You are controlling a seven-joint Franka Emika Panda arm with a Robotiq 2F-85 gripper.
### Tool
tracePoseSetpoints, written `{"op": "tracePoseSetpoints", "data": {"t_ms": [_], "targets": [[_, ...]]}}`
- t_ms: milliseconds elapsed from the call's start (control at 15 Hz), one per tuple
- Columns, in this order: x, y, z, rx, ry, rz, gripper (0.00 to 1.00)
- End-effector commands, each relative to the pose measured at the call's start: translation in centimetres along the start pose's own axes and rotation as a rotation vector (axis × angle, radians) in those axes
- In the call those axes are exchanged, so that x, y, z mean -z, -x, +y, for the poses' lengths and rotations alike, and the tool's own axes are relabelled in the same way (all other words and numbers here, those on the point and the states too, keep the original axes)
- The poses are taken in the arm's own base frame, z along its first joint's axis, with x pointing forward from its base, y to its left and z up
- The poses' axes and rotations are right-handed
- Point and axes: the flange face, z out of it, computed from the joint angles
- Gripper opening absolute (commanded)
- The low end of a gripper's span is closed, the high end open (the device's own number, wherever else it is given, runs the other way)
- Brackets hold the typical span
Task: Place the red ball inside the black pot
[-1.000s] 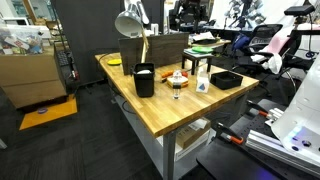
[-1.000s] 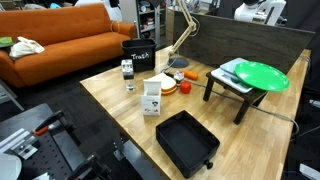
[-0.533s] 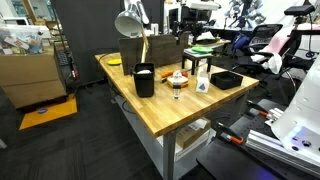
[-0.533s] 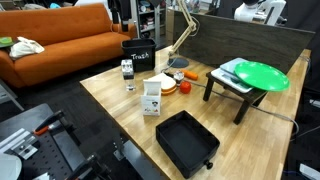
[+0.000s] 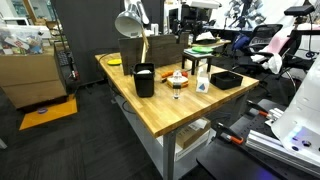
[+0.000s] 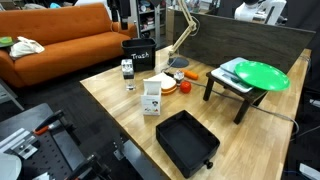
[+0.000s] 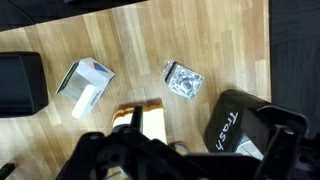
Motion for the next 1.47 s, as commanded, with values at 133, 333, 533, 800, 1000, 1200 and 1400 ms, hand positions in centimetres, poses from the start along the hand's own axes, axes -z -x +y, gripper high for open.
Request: {"op": "tracePoseSetpoints", "data": {"t_ms": [133, 333, 533, 800, 1000, 1200, 1400], "targets": [[-1.9, -1.9, 1.4, -0.050, 0.004, -0.022, 1.00], [-2.9, -4.7, 3.3, -0.076, 0.016, -0.019, 1.00], [-3.7, -7.6, 5.0, -0.123, 0.020, -0.028, 1.00], [-4.6, -8.3, 5.8, -0.138, 0.017, -0.025, 1.00], [-4.5, -8.2, 5.5, -0.133, 0.016, -0.024, 1.00], [-4.5, -8.2, 5.6, -0.133, 0.016, -0.024, 1.00], [-4.5, -8.2, 5.6, -0.133, 0.016, -0.024, 1.00]]}}
